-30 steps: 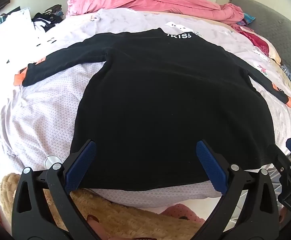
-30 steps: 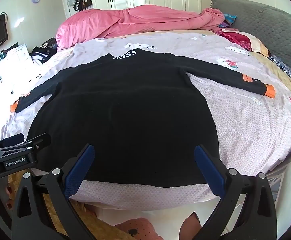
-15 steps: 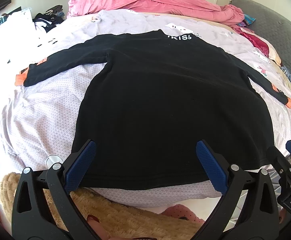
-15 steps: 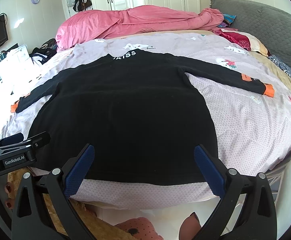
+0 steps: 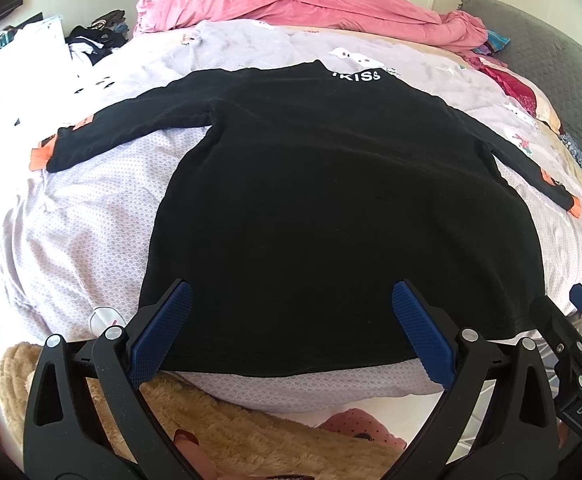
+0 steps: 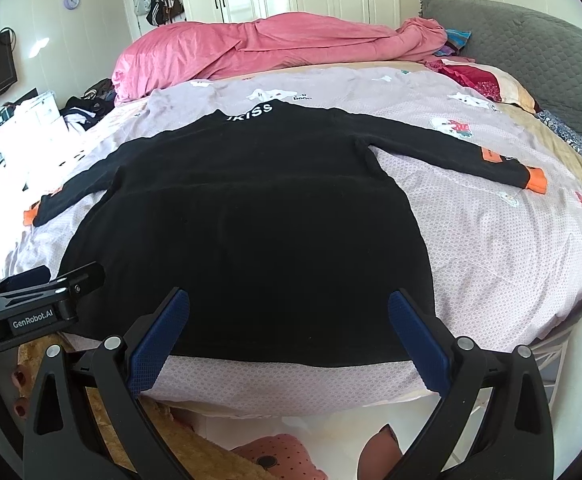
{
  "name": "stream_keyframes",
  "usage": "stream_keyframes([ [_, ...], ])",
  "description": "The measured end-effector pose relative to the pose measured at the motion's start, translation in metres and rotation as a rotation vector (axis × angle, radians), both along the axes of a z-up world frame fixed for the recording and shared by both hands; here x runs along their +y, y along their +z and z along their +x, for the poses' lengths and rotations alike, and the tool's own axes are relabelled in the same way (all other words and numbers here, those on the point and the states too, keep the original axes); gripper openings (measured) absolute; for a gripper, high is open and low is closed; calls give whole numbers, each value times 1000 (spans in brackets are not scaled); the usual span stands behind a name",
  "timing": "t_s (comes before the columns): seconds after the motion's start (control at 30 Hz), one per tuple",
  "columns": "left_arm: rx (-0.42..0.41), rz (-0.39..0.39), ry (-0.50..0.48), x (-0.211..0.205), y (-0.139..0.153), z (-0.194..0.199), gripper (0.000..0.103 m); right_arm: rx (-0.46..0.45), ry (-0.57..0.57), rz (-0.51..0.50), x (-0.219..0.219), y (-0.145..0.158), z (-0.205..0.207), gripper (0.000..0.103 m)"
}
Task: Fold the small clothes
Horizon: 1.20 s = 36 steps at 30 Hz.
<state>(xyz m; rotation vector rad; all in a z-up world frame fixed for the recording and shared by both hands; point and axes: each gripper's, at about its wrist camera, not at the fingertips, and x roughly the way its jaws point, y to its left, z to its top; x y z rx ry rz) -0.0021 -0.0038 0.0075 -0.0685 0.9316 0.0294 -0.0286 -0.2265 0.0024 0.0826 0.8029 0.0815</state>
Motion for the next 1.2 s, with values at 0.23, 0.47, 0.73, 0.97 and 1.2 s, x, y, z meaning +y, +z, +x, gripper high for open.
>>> stream_keyframes([
  [0.23, -2, -5, 2, 1, -1, -4, 94, -3, 2, -1, 3, 0, 0, 99],
  [0.47, -3, -2, 3, 1, -1, -4, 94, -3, 1, 1, 3, 0, -1, 99],
  [0.73, -6, 0, -2, 0, -1, -2, 94, 2, 1, -1, 3, -1, 0, 99],
  [0.97, -20, 5, 4, -1, 5, 2, 94, -4, -11, 1, 0, 3, 2, 99],
  [1.2, -19, 12, -2, -8, 9, 14, 94, -10, -32, 10, -12, 7, 10, 99],
])
